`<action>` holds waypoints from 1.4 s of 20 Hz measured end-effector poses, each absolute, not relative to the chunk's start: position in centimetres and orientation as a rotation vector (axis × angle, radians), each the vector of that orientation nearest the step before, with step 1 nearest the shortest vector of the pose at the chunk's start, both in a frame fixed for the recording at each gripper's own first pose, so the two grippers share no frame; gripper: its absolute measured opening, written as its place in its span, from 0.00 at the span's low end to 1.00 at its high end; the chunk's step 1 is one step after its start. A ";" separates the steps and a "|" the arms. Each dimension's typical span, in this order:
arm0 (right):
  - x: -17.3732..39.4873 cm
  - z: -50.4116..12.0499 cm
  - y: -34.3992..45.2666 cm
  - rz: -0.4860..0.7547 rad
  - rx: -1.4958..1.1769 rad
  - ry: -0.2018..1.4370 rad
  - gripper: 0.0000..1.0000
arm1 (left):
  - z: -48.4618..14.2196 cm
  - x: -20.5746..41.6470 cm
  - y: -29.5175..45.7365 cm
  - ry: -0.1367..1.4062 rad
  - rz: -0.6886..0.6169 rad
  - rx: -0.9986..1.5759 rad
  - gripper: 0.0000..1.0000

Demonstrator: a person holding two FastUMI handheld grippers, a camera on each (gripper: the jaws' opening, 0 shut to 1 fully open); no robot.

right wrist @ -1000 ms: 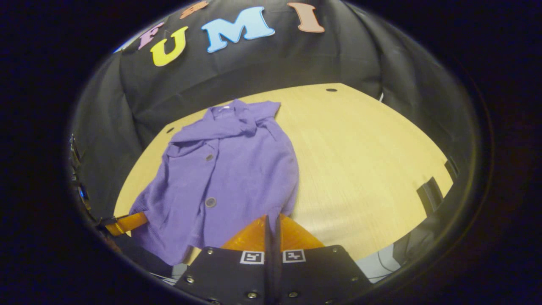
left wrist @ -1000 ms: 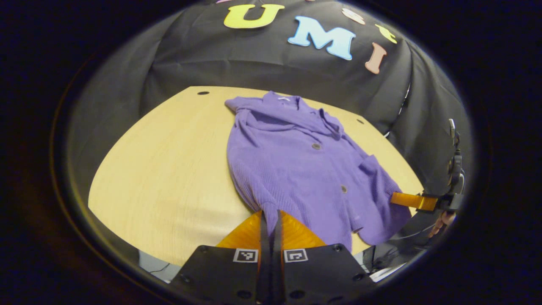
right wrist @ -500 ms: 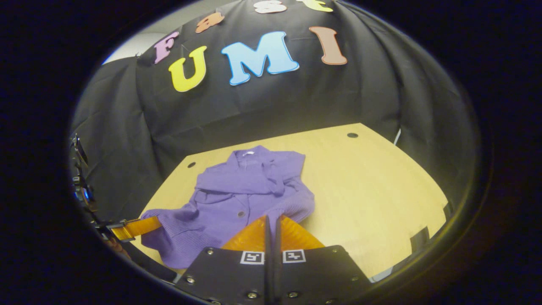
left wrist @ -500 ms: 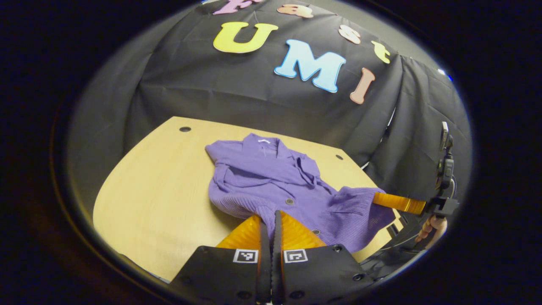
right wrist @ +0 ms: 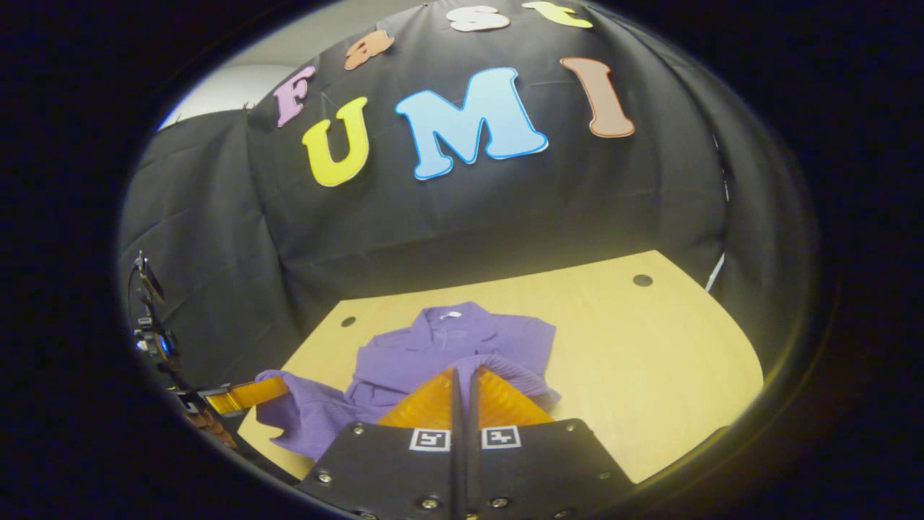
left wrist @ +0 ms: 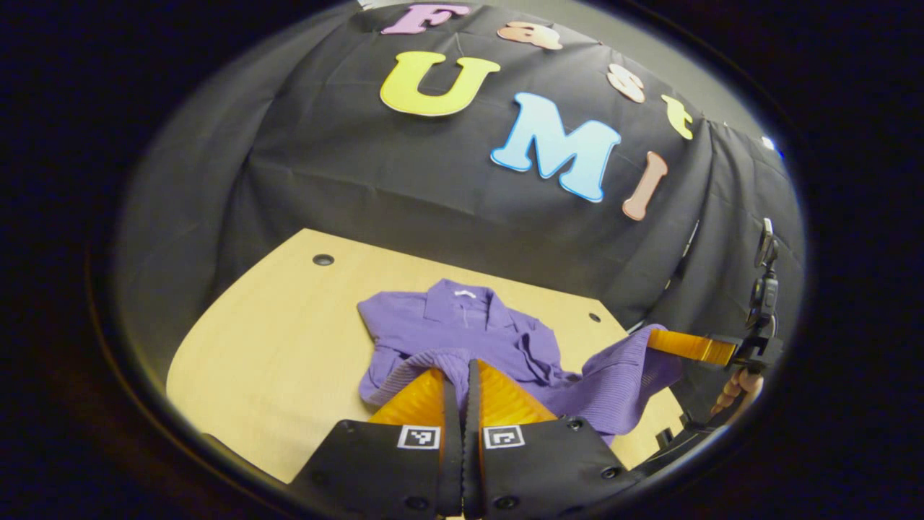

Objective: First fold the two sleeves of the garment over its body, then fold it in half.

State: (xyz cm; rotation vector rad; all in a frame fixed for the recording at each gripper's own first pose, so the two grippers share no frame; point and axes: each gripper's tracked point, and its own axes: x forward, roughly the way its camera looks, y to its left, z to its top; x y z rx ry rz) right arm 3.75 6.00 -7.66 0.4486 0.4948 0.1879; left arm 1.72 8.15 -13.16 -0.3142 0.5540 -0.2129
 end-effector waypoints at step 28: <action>31.4 -22.3 2.1 0.167 0.501 0.662 0.02 | -23.1 32.8 8.9 0.534 0.042 -0.157 0.08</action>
